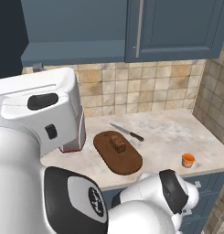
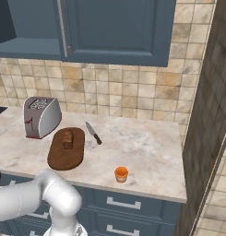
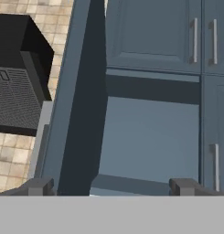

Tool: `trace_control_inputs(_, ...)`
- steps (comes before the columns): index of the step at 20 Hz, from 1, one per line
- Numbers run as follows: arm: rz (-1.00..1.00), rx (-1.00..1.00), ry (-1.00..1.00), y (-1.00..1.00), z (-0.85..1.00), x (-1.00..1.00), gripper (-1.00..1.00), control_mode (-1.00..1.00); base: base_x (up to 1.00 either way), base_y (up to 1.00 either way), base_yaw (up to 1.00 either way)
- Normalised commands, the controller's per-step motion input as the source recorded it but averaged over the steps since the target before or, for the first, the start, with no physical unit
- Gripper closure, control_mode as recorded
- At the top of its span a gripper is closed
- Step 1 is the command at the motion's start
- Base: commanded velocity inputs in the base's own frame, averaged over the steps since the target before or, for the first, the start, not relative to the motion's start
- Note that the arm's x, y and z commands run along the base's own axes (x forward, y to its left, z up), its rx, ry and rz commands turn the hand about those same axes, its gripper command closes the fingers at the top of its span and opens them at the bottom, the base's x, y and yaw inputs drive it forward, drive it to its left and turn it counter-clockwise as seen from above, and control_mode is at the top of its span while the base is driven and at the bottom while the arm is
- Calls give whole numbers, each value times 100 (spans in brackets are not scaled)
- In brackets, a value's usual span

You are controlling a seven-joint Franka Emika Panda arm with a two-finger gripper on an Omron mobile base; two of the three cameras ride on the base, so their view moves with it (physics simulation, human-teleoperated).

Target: Pick the bread, place it on the cutting board, pick the jam, place it on the counter, and close the cabinet.

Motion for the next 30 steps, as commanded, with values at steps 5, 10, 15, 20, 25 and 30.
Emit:
trace_control_inputs(5, 0, 0, 1, 22, 0, -1, -100, -100, 0, 0, 0)
trace_control_inputs(10, 0, 0, 0, 12, 0, 0, -100, -100, 0, 0, 0)
trace_control_inputs(15, 0, 0, 0, 12, 0, 0, -100, -100, 0, 0, 0)
trace_control_inputs(20, 0, 0, 0, 18, 0, 0, -100, -100, 0, 0, 0)
trace_control_inputs(25, 0, 0, 0, 20, 0, 0, -100, -100, 0, 0, 0)
trace_control_inputs(30, 0, 0, 1, 19, -1, 0, -100, -100, 0, 0, 0)
